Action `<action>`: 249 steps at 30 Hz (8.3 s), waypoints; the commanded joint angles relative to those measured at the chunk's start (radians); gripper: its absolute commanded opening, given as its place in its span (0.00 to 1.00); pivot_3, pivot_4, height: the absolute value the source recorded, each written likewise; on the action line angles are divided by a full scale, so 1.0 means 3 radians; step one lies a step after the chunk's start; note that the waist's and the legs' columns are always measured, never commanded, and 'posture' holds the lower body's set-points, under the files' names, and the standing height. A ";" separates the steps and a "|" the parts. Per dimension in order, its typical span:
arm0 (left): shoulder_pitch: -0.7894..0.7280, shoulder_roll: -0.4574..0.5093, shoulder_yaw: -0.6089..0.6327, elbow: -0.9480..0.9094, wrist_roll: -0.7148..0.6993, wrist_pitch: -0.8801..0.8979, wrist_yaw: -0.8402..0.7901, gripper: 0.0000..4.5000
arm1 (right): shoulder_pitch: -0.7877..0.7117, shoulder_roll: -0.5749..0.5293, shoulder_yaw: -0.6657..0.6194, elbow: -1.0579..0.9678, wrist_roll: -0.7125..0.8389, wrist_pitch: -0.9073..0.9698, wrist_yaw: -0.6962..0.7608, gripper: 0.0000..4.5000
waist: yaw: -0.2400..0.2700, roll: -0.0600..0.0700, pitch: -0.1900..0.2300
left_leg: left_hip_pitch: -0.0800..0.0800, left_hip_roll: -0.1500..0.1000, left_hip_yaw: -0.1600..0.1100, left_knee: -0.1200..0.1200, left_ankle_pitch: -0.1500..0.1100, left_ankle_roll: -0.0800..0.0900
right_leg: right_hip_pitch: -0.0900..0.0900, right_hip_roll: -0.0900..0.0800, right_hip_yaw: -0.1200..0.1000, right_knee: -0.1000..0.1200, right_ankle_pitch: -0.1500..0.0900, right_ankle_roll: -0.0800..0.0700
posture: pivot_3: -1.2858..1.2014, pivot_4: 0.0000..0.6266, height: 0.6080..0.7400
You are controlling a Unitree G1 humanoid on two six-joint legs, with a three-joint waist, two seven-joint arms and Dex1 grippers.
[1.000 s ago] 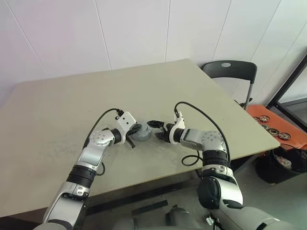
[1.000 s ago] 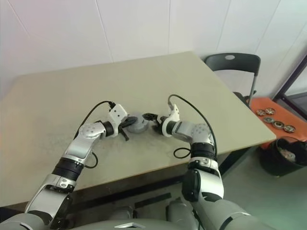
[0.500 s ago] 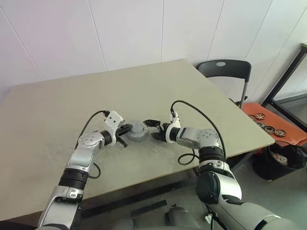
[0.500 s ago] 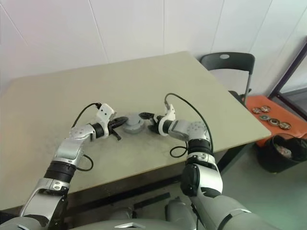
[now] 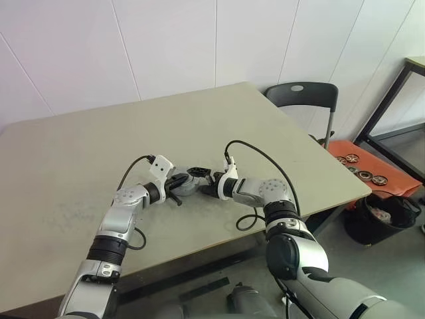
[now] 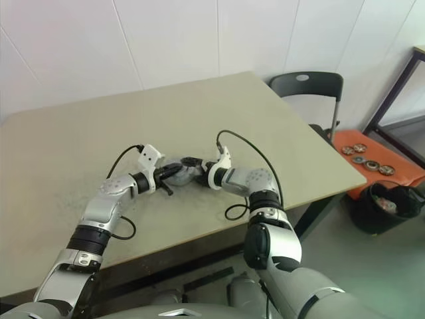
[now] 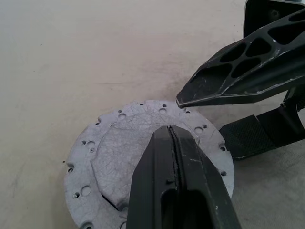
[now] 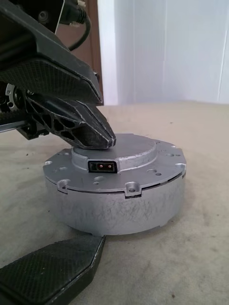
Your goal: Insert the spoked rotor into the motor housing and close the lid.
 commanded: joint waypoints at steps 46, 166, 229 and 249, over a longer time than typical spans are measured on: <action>0.0243 -0.0671 0.1873 -0.0629 -0.2303 0.1498 0.1216 0.00 | -0.0143 0.0080 -0.0440 0.0303 0.0336 -0.0540 0.0265 0.27 | 0.0061 -0.0007 0.0009 | -0.0069 0.0000 -0.0035 0.0004 0.0000 -0.0001 | -0.0051 0.0017 -0.0005 -0.0002 0.0017 -0.0014 | 0.52 0.00 1.00; -0.0101 -0.0881 0.2461 0.0786 -0.2137 -0.0728 0.2041 0.50 | 0.0205 0.0147 0.0309 -0.0727 0.0814 -0.0295 0.1178 0.68 | 0.0206 -0.0015 0.0006 | -0.0061 -0.0011 -0.0039 0.0016 0.0001 -0.0002 | -0.0039 0.0016 -0.0001 0.0007 0.0017 -0.0014 | 0.52 0.00 1.00; 0.1445 0.0135 0.0906 -0.1217 -0.1421 -0.0804 -0.0169 1.00 | 0.1266 -0.0836 0.2218 -0.1576 -0.2132 -0.3643 0.1297 1.00 | 0.0203 -0.0013 0.0005 | -0.0058 -0.0014 -0.0039 0.0008 0.0005 -0.0010 | -0.0045 0.0016 0.0009 0.0004 0.0012 -0.0027 | 0.52 0.00 1.00; 0.1747 0.0031 0.0739 -0.1795 -0.1327 -0.0550 -0.0048 1.00 | 0.1116 -0.0990 0.1888 -0.1541 -0.1625 -0.3308 0.2121 1.00 | 0.0211 -0.0014 0.0006 | -0.0047 -0.0015 -0.0040 0.0013 0.0005 -0.0010 | -0.0032 0.0016 0.0011 0.0004 0.0009 -0.0027 | 0.52 0.00 1.00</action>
